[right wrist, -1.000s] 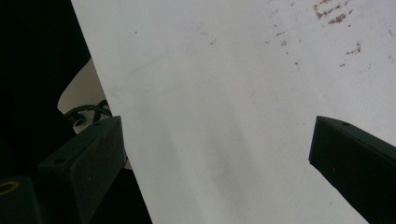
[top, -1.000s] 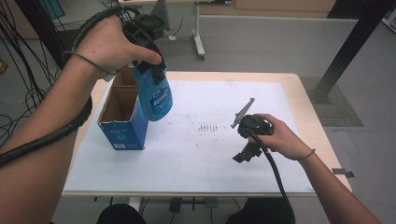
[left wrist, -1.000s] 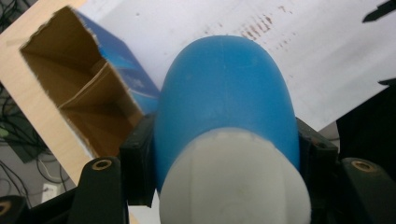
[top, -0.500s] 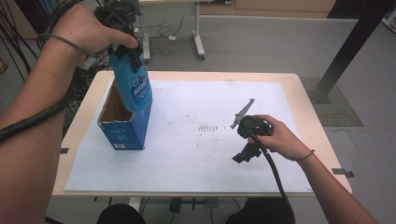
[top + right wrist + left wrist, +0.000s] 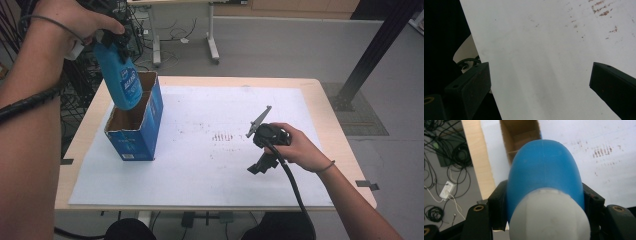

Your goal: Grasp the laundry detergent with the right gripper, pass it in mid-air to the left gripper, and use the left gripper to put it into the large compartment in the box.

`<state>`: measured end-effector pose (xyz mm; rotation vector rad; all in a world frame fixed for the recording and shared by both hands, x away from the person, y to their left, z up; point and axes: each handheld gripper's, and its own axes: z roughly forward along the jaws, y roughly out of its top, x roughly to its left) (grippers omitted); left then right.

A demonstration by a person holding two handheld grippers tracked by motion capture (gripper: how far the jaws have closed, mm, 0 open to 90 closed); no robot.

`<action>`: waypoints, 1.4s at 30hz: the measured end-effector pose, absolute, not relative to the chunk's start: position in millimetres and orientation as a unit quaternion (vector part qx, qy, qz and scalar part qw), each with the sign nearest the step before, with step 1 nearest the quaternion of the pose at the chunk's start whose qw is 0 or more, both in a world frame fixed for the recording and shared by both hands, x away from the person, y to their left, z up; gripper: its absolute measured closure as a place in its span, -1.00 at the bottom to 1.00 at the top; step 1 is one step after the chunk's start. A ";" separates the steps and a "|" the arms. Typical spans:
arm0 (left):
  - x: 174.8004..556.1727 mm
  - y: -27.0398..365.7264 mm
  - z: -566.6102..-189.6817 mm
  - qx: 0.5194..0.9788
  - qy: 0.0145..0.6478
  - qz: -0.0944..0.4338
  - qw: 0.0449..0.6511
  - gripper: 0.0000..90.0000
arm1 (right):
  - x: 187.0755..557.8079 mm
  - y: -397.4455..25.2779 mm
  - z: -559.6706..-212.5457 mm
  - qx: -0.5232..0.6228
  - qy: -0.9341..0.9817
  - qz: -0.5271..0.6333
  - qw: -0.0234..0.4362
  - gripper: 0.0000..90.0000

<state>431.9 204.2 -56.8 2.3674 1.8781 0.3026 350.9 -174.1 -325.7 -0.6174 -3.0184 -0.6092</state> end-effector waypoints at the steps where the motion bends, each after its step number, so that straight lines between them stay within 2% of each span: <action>1: 433.2 206.5 -57.1 0.774 0.623 0.098 0.052 -0.16 | 351.1 -174.0 -326.0 -0.197 -0.961 -0.193 0.000 -0.92; 10: 443.1 218.7 -60.8 0.751 0.651 0.099 0.054 -0.16 | 353.1 -173.7 -329.0 -0.201 -0.959 -0.200 0.004 -0.92; 19: 448.3 219.8 -73.4 0.753 0.650 0.093 0.057 -0.16 | 354.3 -173.6 -331.8 -0.202 -0.959 -0.199 0.006 -0.92; 42: 461.0 222.7 -149.6 0.752 0.654 0.076 0.034 -0.16 | 354.6 -170.6 -335.7 -0.203 -0.959 -0.199 0.009 -0.92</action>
